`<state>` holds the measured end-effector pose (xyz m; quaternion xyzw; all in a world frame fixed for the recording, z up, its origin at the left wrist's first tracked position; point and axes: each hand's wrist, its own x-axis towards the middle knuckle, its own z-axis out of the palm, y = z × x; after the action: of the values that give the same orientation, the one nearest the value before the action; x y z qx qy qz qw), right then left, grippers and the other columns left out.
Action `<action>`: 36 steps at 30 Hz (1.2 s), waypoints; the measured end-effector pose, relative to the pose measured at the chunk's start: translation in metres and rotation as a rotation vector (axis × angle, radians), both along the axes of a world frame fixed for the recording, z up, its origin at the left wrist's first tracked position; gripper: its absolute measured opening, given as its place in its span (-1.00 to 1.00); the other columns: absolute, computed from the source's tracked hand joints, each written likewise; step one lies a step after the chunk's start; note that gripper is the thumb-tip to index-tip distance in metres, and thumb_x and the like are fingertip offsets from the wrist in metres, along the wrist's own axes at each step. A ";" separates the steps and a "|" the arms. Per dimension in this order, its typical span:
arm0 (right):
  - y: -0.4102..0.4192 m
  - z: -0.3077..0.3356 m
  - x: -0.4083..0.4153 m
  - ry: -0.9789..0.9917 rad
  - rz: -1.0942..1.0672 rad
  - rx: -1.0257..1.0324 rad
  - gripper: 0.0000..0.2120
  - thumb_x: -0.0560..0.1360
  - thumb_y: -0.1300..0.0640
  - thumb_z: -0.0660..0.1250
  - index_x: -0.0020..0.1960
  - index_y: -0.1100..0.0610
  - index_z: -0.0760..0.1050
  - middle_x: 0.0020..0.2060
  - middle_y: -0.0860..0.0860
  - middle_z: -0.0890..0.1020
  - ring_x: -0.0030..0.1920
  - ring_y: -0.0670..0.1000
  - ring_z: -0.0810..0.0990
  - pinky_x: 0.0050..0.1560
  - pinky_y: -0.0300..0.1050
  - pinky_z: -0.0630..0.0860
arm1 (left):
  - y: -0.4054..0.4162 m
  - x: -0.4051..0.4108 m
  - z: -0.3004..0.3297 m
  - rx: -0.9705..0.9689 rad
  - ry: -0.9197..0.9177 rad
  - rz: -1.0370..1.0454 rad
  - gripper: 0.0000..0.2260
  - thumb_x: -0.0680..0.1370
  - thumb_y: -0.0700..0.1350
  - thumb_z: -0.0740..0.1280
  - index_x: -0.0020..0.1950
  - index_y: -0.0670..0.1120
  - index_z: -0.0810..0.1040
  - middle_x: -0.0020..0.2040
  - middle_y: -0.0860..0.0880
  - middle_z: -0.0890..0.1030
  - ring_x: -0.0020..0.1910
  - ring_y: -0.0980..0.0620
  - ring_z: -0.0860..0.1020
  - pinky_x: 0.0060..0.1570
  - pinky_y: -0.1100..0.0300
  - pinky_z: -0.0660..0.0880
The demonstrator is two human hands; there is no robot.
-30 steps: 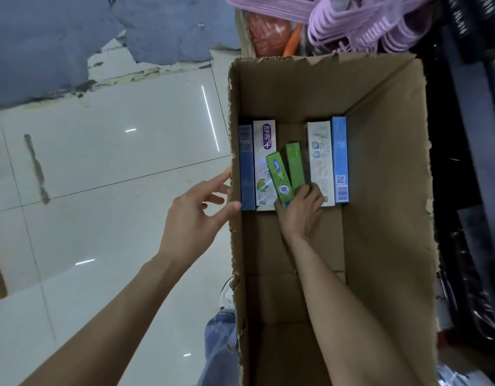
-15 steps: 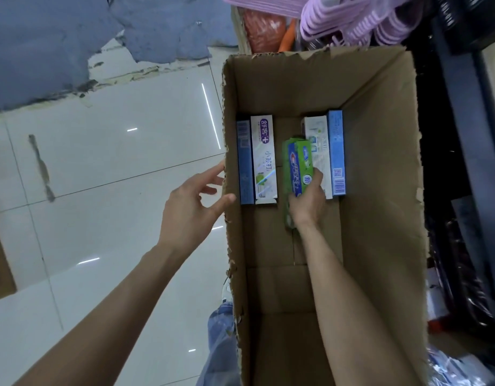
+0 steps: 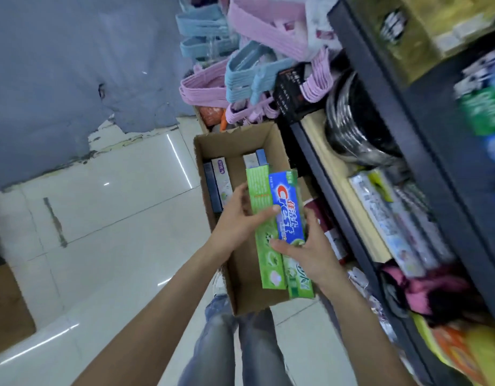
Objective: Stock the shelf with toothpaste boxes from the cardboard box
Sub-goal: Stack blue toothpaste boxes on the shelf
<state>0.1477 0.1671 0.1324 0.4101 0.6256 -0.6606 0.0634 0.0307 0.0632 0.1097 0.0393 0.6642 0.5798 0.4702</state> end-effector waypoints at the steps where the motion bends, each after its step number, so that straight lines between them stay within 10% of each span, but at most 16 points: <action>1: -0.004 0.019 0.010 0.014 -0.025 0.041 -0.50 0.36 0.27 0.50 0.08 -0.14 0.35 -0.02 -0.22 0.59 -0.10 -0.30 0.60 -0.16 -0.40 0.50 | 0.003 0.010 0.018 0.003 0.029 -0.004 -0.50 0.42 -0.14 0.47 0.26 0.03 0.31 0.02 0.11 0.58 -0.01 0.18 0.60 -0.06 0.32 0.56; 8: -0.001 0.112 0.110 0.081 -0.284 0.154 -0.60 0.40 0.16 0.48 0.14 -0.09 0.42 -0.04 -0.15 0.66 0.00 -0.11 0.63 0.03 -0.15 0.54 | 0.024 0.085 0.097 0.060 0.096 -0.226 -0.34 0.29 -0.04 0.59 0.30 0.00 0.38 0.09 -0.03 0.64 0.09 0.02 0.61 0.10 0.06 0.55; 12: 0.012 0.149 0.186 0.079 -0.487 0.263 -0.62 0.36 0.18 0.50 0.05 -0.09 0.44 -0.09 -0.15 0.66 -0.10 -0.19 0.62 -0.05 -0.29 0.52 | 0.048 0.133 0.141 0.132 -0.174 -0.231 -0.59 0.52 -0.21 0.35 0.33 -0.11 0.34 -0.04 -0.04 0.64 -0.23 0.09 0.66 -0.28 0.19 0.59; 16: 0.022 0.168 0.279 0.047 -0.645 0.325 -0.38 0.26 0.05 0.55 0.22 -0.04 0.33 0.09 -0.03 0.60 0.05 0.04 0.62 0.08 0.02 0.55 | 0.072 0.179 0.164 0.121 -0.385 -0.287 -0.69 0.55 -0.09 0.23 0.26 -0.17 0.46 -0.05 -0.12 0.66 -0.26 0.00 0.67 -0.37 0.21 0.56; 22: 0.036 0.191 0.429 0.050 -0.587 0.440 -0.60 0.46 0.08 0.40 0.23 -0.07 0.36 0.09 -0.11 0.60 -0.02 -0.28 0.57 -0.17 -0.46 0.45 | 0.113 0.284 0.180 0.042 -0.089 -0.489 -0.80 0.59 -0.05 0.19 0.04 -0.14 0.51 -0.29 -0.08 0.66 -0.34 -0.04 0.60 -0.23 0.11 0.51; 26: 0.058 0.198 0.544 -0.098 -0.444 0.695 -0.54 0.44 0.07 0.44 0.27 -0.11 0.35 0.08 -0.13 0.61 0.03 -0.15 0.55 0.05 -0.16 0.45 | 0.133 0.372 0.178 0.067 0.032 -0.582 -0.75 0.58 0.00 0.24 0.03 -0.17 0.55 -0.27 -0.09 0.67 -0.37 -0.01 0.62 -0.29 0.17 0.56; 30: 0.095 0.193 0.637 -0.458 -0.382 0.999 -0.54 0.43 0.09 0.43 0.28 0.05 0.38 0.02 0.08 0.58 -0.04 0.14 0.54 -0.05 -0.01 0.41 | 0.154 0.446 0.173 0.064 0.175 -0.729 -0.52 0.39 0.23 0.39 0.20 0.00 0.56 0.16 -0.11 0.61 0.13 -0.12 0.57 0.25 -0.07 0.43; 32: 0.127 0.186 0.673 -0.523 -0.372 1.116 -0.56 0.43 0.14 0.42 0.27 0.12 0.40 0.15 0.11 0.54 0.08 0.19 0.54 0.02 0.03 0.44 | 0.165 0.485 0.178 0.105 0.226 -0.785 -0.81 0.57 0.03 0.28 0.17 0.10 0.51 0.09 -0.07 0.64 -0.02 -0.05 0.61 0.10 0.06 0.50; 36: 0.206 0.166 0.703 -0.571 -0.306 1.248 -0.58 0.45 0.20 0.38 0.27 0.18 0.39 0.20 0.16 0.52 0.19 0.22 0.49 0.22 0.05 0.35 | 0.191 0.535 0.184 0.162 0.339 -0.859 -0.74 0.61 -0.10 0.22 0.30 -0.06 0.39 -0.04 -0.06 0.59 -0.16 -0.03 0.60 -0.17 0.22 0.51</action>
<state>0.8505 0.3733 0.2982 0.6107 0.7820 -0.0462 -0.1158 0.5654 0.2544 0.2935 0.4416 0.6079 0.3681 0.5477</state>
